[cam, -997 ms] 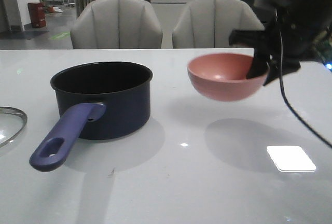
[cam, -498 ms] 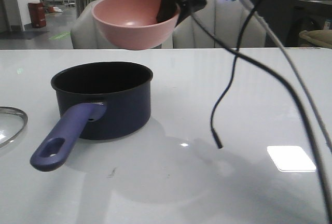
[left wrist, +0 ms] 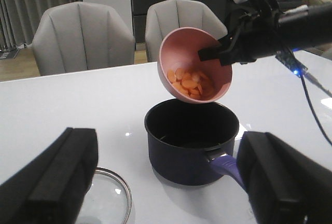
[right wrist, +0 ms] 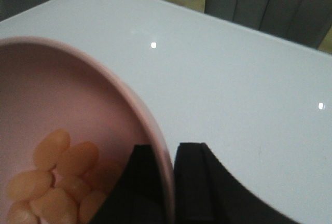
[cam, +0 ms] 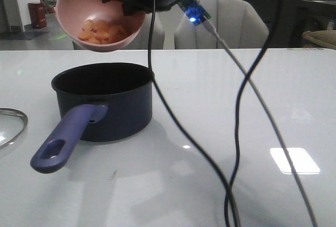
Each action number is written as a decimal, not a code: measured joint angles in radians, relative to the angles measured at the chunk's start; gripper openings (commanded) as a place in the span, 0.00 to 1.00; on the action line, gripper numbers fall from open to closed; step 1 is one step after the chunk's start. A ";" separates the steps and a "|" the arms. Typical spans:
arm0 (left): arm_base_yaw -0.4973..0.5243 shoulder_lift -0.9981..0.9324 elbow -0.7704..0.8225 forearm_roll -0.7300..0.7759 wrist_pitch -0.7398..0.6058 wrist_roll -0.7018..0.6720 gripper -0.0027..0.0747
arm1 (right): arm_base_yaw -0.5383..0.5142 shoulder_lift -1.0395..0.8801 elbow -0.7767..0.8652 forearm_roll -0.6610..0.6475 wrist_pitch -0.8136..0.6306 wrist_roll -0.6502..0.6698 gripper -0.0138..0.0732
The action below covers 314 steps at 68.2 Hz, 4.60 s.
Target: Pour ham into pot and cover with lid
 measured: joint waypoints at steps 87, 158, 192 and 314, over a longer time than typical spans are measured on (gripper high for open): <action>0.000 0.000 0.000 0.000 0.000 0.000 0.79 | 0.034 0.124 0.245 -0.046 -0.924 -0.548 0.32; 0.000 0.000 0.000 0.000 0.000 0.000 0.79 | -0.315 -0.370 0.247 0.231 0.618 -0.152 0.32; 0.000 0.000 0.000 0.000 0.000 0.000 0.79 | -0.495 -0.177 0.247 0.255 0.791 -0.137 0.32; 0.000 0.000 0.000 -0.011 -0.002 0.000 0.79 | -0.258 -1.497 1.030 0.234 0.374 -0.203 0.68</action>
